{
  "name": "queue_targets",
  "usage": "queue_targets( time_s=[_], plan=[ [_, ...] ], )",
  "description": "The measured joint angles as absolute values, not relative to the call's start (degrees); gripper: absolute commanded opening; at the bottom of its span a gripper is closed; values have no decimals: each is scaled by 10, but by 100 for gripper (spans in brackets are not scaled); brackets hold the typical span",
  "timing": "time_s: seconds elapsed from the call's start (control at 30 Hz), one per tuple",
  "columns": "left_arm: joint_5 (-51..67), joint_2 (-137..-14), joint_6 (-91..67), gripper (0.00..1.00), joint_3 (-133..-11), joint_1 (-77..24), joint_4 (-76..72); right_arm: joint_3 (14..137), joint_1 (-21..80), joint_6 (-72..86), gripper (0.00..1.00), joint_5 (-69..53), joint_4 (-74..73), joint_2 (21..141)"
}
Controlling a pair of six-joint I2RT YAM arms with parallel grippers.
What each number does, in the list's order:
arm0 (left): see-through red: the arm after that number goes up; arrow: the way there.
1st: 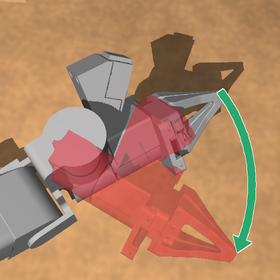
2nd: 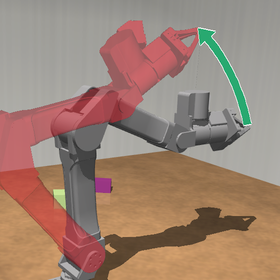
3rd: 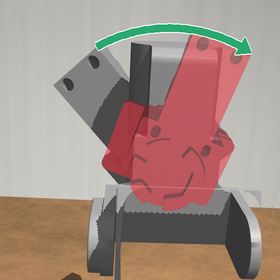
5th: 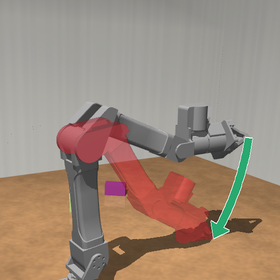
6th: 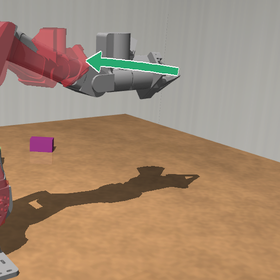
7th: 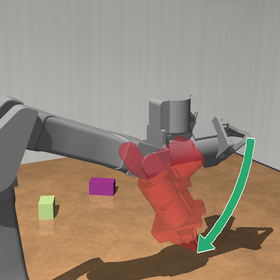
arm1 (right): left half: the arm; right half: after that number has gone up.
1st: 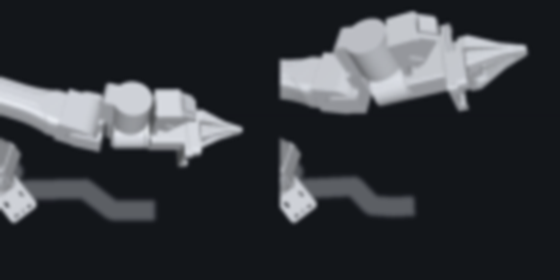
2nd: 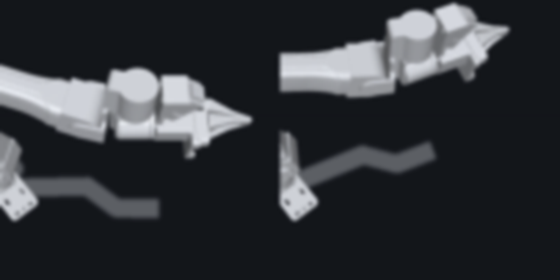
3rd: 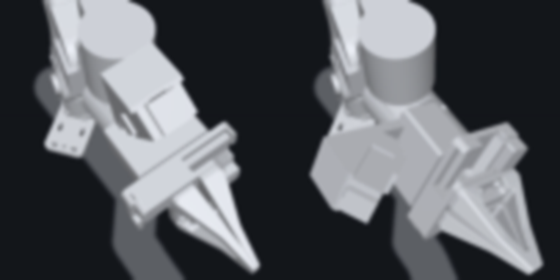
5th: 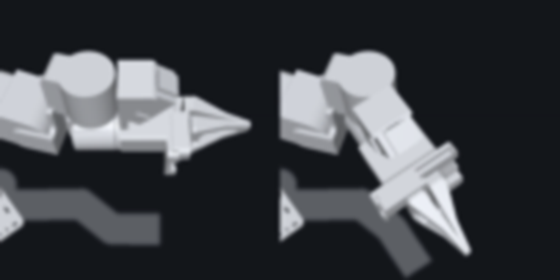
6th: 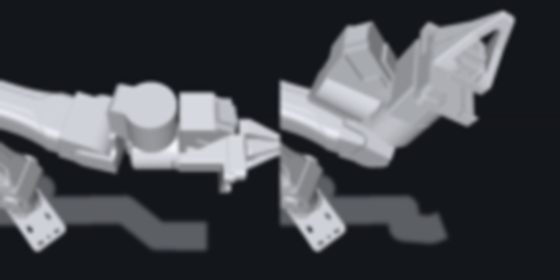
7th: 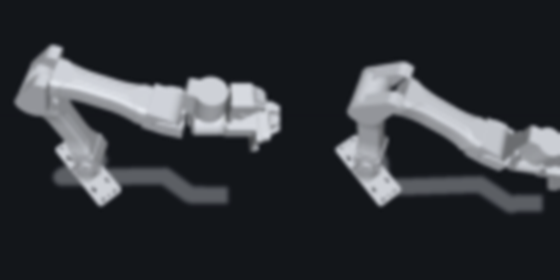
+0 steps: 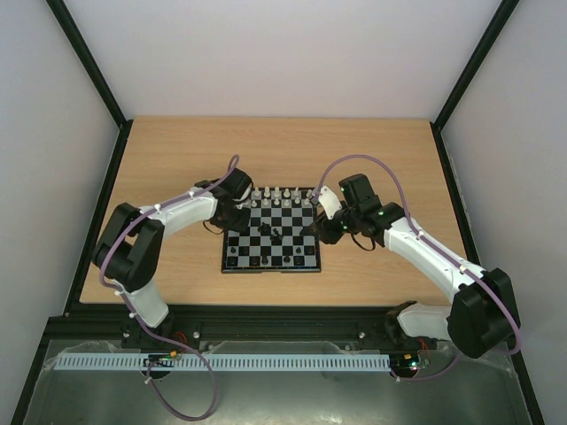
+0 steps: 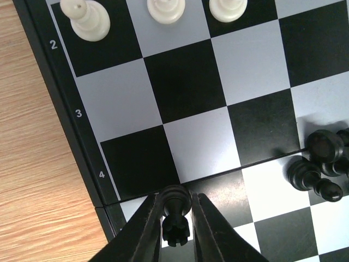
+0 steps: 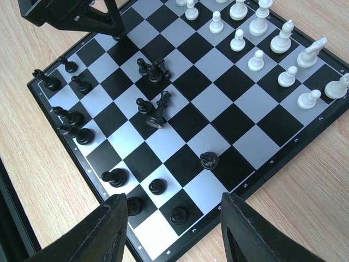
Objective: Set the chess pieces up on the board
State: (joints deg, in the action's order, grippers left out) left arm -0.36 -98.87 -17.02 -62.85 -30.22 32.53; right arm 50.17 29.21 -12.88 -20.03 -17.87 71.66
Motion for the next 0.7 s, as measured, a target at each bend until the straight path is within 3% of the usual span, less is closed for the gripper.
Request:
queue_targets(
  time_s=[0.37, 0.7],
  plan=[
    [-22, -987, -169, 9, -649, -322, 349, 502, 274, -119, 48, -173, -174, 717],
    [-18, -958, -143, 9, -759, -441, 372, 502, 160, -72, 48, -153, -163, 726]
  ],
)
